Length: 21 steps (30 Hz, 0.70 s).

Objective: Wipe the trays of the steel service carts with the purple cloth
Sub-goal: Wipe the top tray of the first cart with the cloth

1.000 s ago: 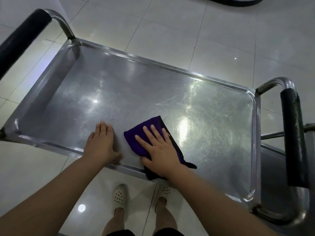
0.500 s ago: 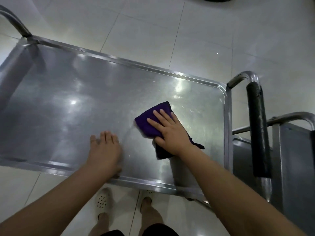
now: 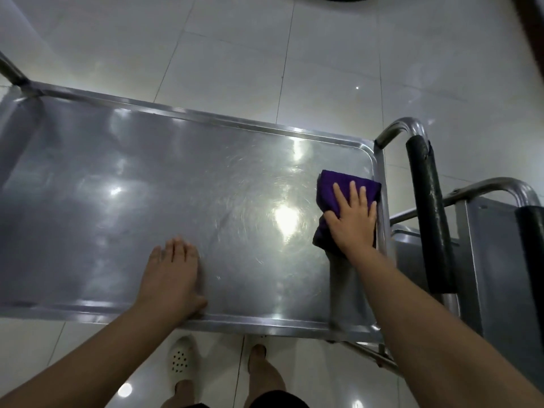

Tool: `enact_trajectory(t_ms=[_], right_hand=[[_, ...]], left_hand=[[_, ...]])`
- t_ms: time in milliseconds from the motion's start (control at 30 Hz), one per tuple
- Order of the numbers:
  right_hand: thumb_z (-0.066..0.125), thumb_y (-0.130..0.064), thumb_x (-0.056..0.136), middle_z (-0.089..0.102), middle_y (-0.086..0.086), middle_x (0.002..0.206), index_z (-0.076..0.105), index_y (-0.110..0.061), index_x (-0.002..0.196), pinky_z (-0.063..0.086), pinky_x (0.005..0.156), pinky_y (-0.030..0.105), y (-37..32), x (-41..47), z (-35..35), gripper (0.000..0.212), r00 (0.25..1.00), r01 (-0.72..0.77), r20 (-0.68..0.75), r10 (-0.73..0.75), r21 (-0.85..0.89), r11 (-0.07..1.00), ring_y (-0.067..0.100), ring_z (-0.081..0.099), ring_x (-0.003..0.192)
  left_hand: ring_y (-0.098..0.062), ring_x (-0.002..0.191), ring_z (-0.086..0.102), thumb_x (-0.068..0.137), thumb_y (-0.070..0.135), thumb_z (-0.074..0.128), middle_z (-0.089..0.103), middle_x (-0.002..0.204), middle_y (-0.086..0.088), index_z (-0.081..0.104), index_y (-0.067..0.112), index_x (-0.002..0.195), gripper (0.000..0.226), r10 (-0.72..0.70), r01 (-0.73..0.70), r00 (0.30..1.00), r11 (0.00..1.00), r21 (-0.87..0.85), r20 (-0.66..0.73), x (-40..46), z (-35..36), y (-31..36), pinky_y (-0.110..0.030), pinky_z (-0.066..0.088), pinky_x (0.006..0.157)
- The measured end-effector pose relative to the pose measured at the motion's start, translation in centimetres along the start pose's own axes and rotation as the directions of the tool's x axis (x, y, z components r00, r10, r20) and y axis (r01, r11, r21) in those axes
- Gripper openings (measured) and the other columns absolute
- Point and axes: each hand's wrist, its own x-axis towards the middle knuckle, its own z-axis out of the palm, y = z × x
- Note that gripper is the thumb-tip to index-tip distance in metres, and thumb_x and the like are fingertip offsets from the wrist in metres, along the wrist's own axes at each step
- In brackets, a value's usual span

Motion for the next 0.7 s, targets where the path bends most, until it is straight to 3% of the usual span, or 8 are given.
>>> enact_trajectory(t_ms=[133, 267, 367, 467, 600, 700], right_hand=[[0.029, -0.052, 0.091, -0.004, 0.004, 0.162, 0.006, -0.038, 0.152, -0.014, 0.116, 0.046, -4.0, -6.6, 2.1, 0.068, 0.999, 0.030, 0.041, -0.028, -0.031, 0.999, 0.025, -0.012, 0.148], [0.017, -0.065, 0.081, -0.008, 0.002, 0.161, 0.000, -0.040, 0.150, -0.018, 0.115, 0.044, -8.0, -12.4, 4.4, 0.076, 0.986, 0.143, 0.093, -0.140, -0.027, 0.989, 0.024, -0.015, 0.147], [0.019, -0.065, 0.079, -0.017, -0.004, 0.156, -0.006, -0.041, 0.146, -0.024, 0.113, 0.040, -8.9, -15.6, 5.5, 0.076, 0.967, 0.229, 0.127, -0.223, -0.030, 0.973, 0.020, -0.022, 0.145], [0.019, -0.060, 0.079, -0.013, -0.008, 0.158, -0.003, -0.044, 0.146, -0.024, 0.113, 0.037, -7.6, -17.1, 5.3, 0.072, 0.950, 0.274, 0.156, -0.270, -0.004, 0.962, 0.014, -0.022, 0.144], [0.019, -0.059, 0.077, -0.007, -0.008, 0.161, 0.000, -0.044, 0.148, -0.018, 0.115, 0.035, -3.8, -17.7, 4.0, 0.074, 0.980, 0.150, 0.135, -0.148, -0.006, 0.989, 0.014, -0.014, 0.147], [0.038, -0.054, 0.090, -0.007, -0.006, 0.162, 0.005, -0.041, 0.151, -0.018, 0.113, 0.033, -0.8, -18.0, 3.4, 0.070, 0.994, -0.027, 0.102, 0.024, 0.027, 0.999, 0.015, -0.014, 0.147]], left_hand=[[-0.034, 0.145, 0.007, 0.078, 0.057, 0.061, 0.003, 0.157, -0.022, 0.002, 0.001, 0.150, 0.108, 0.040, -0.040, 0.999, 0.998, -0.039, -0.020, 0.0, 0.1, -0.4, -0.040, 0.007, 0.119], [-0.036, 0.133, 0.031, 0.071, 0.064, 0.062, 0.031, 0.145, -0.023, 0.025, -0.001, 0.143, 0.104, 0.076, -0.072, 0.994, 0.996, 0.044, -0.080, 0.2, 0.5, -0.6, -0.042, 0.025, 0.112], [-0.036, 0.134, 0.030, 0.072, 0.067, 0.061, 0.029, 0.147, -0.024, 0.023, -0.001, 0.145, 0.107, 0.103, -0.095, 0.990, 0.992, 0.080, -0.093, 0.2, 0.9, -0.9, -0.045, 0.025, 0.112], [-0.036, 0.136, 0.027, 0.075, 0.068, 0.059, 0.025, 0.149, -0.022, 0.020, 0.000, 0.146, 0.106, 0.125, -0.113, 0.986, 0.988, 0.109, -0.108, 0.0, 1.4, -1.3, -0.050, 0.023, 0.112], [-0.038, 0.141, 0.017, 0.079, 0.066, 0.055, 0.015, 0.153, -0.023, 0.011, -0.002, 0.147, 0.106, 0.139, -0.130, 0.983, 0.988, 0.083, -0.116, -0.2, 2.1, -1.4, -0.054, 0.022, 0.112], [-0.037, 0.144, 0.010, 0.080, 0.063, 0.056, 0.007, 0.156, -0.023, 0.006, -0.001, 0.149, 0.107, 0.139, -0.138, 0.982, 0.990, 0.021, -0.127, -0.1, 2.8, -1.4, -0.054, 0.024, 0.111]])
